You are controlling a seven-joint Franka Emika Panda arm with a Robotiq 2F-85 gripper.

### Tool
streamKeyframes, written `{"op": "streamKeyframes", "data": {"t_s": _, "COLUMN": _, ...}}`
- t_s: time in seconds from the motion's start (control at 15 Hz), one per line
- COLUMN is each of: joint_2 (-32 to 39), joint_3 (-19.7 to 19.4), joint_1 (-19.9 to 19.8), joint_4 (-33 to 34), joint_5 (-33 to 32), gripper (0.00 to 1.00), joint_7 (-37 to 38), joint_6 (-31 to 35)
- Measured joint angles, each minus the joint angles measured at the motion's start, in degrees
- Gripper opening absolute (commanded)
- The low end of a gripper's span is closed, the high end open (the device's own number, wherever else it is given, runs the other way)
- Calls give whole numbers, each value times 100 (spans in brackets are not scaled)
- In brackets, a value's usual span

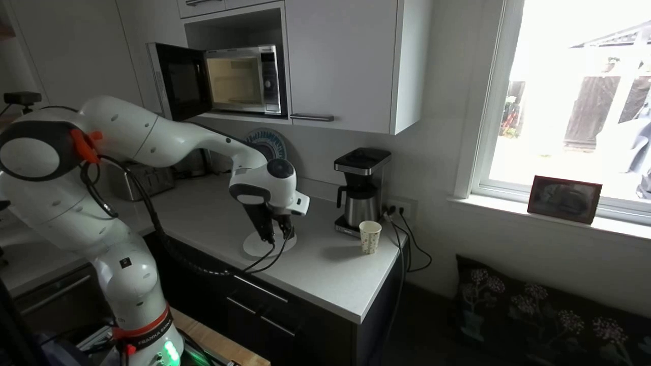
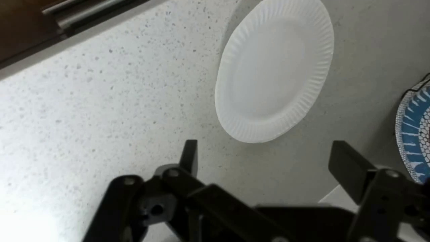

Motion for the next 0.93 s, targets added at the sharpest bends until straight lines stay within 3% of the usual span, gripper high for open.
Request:
{"op": "streamKeyframes", "data": {"t_s": 0.33, "joint_2": -894, "joint_3": 289, "joint_1": 156, "joint_4": 150, "joint_5": -1443, "gripper": 100, "joint_7": 705, "joint_6": -70}}
{"op": "streamKeyframes", "data": {"t_s": 0.93, "joint_2": -1978, "joint_3": 419, "joint_1": 770, "joint_4": 165, "joint_5": -1913, "gripper": 100, "joint_7": 935, "joint_6": -396}}
